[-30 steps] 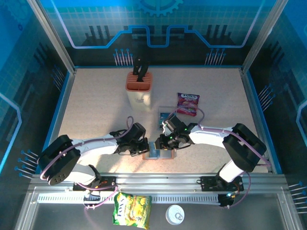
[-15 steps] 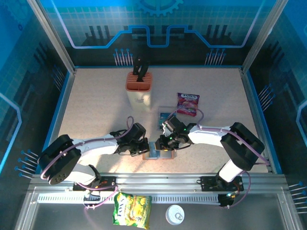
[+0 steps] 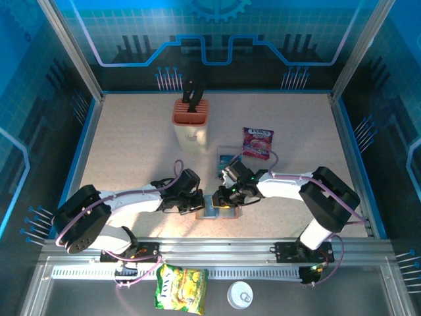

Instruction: Take the credit cards out of the card holder

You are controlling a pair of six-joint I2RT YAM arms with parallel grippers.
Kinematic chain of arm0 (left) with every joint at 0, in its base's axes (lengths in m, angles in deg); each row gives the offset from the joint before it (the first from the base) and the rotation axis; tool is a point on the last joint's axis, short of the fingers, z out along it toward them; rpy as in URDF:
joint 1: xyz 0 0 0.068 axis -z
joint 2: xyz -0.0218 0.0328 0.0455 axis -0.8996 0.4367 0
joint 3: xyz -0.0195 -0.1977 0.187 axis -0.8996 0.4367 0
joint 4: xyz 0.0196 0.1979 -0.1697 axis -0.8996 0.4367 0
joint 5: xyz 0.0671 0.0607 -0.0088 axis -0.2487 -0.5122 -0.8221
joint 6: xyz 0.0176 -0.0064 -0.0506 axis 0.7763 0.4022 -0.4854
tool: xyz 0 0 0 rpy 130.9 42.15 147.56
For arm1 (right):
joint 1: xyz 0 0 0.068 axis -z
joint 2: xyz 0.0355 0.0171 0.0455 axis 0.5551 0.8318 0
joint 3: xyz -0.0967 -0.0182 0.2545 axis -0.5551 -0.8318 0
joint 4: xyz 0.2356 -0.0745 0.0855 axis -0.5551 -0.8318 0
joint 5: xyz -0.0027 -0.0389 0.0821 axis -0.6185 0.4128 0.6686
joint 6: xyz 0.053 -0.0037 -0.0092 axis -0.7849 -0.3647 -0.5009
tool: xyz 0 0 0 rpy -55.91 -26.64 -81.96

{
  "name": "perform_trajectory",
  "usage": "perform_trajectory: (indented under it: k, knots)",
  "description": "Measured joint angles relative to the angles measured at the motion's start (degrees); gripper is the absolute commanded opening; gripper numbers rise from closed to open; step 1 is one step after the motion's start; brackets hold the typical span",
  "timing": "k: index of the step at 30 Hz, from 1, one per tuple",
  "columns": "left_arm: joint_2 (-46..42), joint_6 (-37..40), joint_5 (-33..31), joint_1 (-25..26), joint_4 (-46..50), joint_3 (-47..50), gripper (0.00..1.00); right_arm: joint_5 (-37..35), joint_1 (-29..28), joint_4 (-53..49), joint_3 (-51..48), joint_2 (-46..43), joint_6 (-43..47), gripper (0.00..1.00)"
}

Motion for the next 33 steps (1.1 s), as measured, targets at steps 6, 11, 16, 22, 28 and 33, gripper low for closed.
perform_trajectory:
  k: [6,11,16,22,28,33]
  knots:
    - [0.00,0.00,0.00,0.00,0.00,0.00,0.02,1.84,0.35,3.76,-1.95,-0.02,-1.92,0.23]
    - [0.02,0.00,0.00,0.00,0.00,0.00,0.02,2.95,0.98,5.81,-3.48,-0.07,-3.08,0.21]
    - [0.39,0.09,-0.02,0.00,0.61,-0.48,0.02,3.41,1.36,6.80,-3.87,-0.28,-3.52,0.18]
    - [0.74,0.22,-0.09,0.00,1.51,-1.09,0.02,3.89,1.73,7.89,-4.94,-1.20,-3.76,0.16]
    - [0.90,0.22,-0.20,0.00,1.77,-1.31,0.02,4.17,1.97,8.85,-5.75,-1.60,-4.17,0.11]
    - [1.07,0.22,-0.22,0.00,2.10,-1.55,0.02,4.61,2.36,9.20,-6.08,-2.36,-4.33,0.10]
